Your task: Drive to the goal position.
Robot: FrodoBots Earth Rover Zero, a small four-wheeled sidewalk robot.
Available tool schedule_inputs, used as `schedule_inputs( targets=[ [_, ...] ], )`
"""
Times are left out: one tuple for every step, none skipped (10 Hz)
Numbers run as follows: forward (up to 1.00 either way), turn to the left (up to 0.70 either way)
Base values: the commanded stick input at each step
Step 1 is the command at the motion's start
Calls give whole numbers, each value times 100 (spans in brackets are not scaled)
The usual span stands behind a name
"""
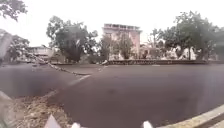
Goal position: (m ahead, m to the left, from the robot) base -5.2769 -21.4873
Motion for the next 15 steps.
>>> schedule_inputs(
  targets=[
    [0,-58],
    [0,-58],
    [0,-58],
    [0,-58],
    [0,-58],
    [0,-58],
    [0,-58],
    [0,-58],
    [0,-58],
    [0,-59],
    [0,-59],
    [0,-60],
    [0,-60],
    [0,-60],
    [0,-60]
  ],
)
